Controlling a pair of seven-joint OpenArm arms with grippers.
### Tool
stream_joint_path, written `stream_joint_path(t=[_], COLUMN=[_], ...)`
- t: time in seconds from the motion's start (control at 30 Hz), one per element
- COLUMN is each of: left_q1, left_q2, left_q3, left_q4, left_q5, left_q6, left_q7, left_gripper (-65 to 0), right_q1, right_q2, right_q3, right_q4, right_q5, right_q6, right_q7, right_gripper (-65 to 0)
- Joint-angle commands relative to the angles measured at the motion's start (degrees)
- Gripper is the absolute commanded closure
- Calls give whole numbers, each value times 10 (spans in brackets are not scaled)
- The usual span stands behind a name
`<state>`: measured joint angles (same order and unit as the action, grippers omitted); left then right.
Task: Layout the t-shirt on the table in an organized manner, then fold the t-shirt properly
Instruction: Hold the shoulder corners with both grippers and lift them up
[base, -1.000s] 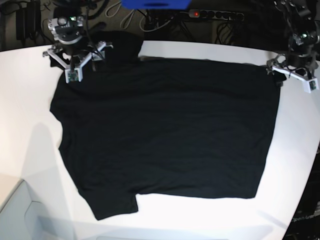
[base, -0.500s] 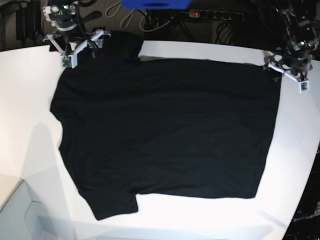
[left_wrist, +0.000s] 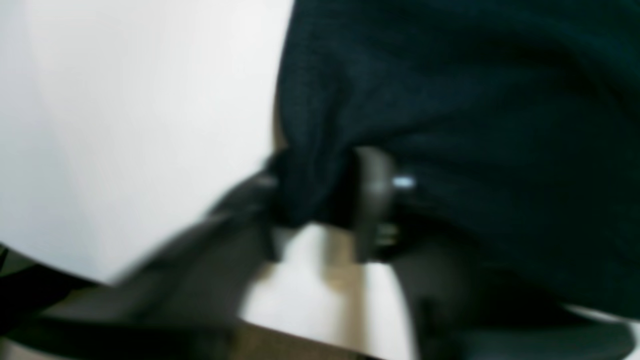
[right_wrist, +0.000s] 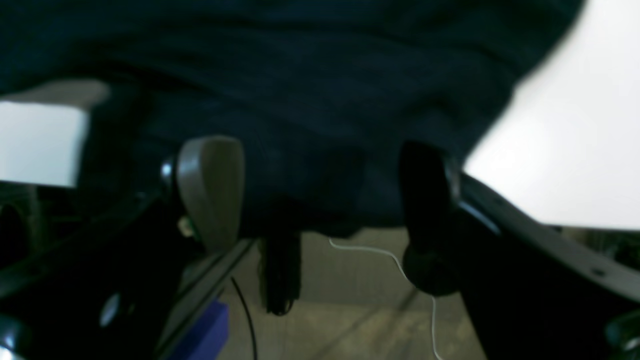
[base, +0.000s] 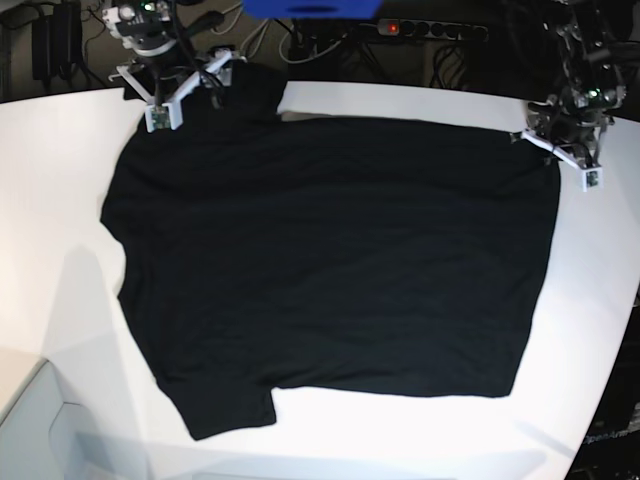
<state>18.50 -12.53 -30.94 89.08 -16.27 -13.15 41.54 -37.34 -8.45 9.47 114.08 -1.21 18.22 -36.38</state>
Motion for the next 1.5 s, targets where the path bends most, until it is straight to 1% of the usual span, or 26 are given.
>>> stream_joint_path(t=[0.0,0.03,0.23,0.33,0.37,0.4,0.43,0.6,0.77,0.93,1.0,1.03,1.07,1.23,1.27,1.37,1.47], left_q1=[1,1,2,4,4,4,4,5,11,12,13,13,13,26,28,30,30], left_q2=[-6,-6,-3,-3,-3,-3,-3,-3,-2,-2,-2,-2,-2,-2,-1,-1,-1], left_q3=[-1,2,10,7,7,6,6,5,5,4,4,4,4,4,4,4,4], left_q4=[4,4,4,8,9,8,8,8,12,13,13,13,13,45,60,93,119], left_q5=[4,2,2,1,1,1,1,1,1,0,0,0,0,0,0,0,0], left_q6=[2,2,2,2,2,2,2,2,2,2,2,2,2,2,2,2,3], left_q7=[5,5,5,4,4,4,4,4,4,4,4,4,4,5,5,6,7], left_gripper=[-115,-96,-90,-79,-52,-11,0,0,-1,-1,-1,-1,-1,-1,-1,-1,-1], right_q1=[-8,-8,-2,6,13,17,19,23,27,32,32,33,34,35,35,35,32], right_q2=[0,0,2,3,3,3,3,15,15,15,15,15,15,15,15,16,16], right_q3=[-4,-6,-3,17,25,33,39,47,47,47,46,45,45,47,48,48,48], right_q4=[10,9,6,6,5,2,-5,-26,-62,-67,-67,-67,-67,-62,-60,-49,-9], right_q5=[4,4,4,4,4,4,4,4,4,4,4,4,4,4,4,4,4], right_q6=[1,1,1,1,1,1,1,1,1,1,1,1,1,1,1,1,1], right_q7=[7,7,7,7,6,4,6,6,7,7,7,7,7,7,7,7,7], right_gripper=[-493,-493,-492,-493,-493,-493,-493,-493,-489,-477,-430,-385,-331,-12,0,0,0])
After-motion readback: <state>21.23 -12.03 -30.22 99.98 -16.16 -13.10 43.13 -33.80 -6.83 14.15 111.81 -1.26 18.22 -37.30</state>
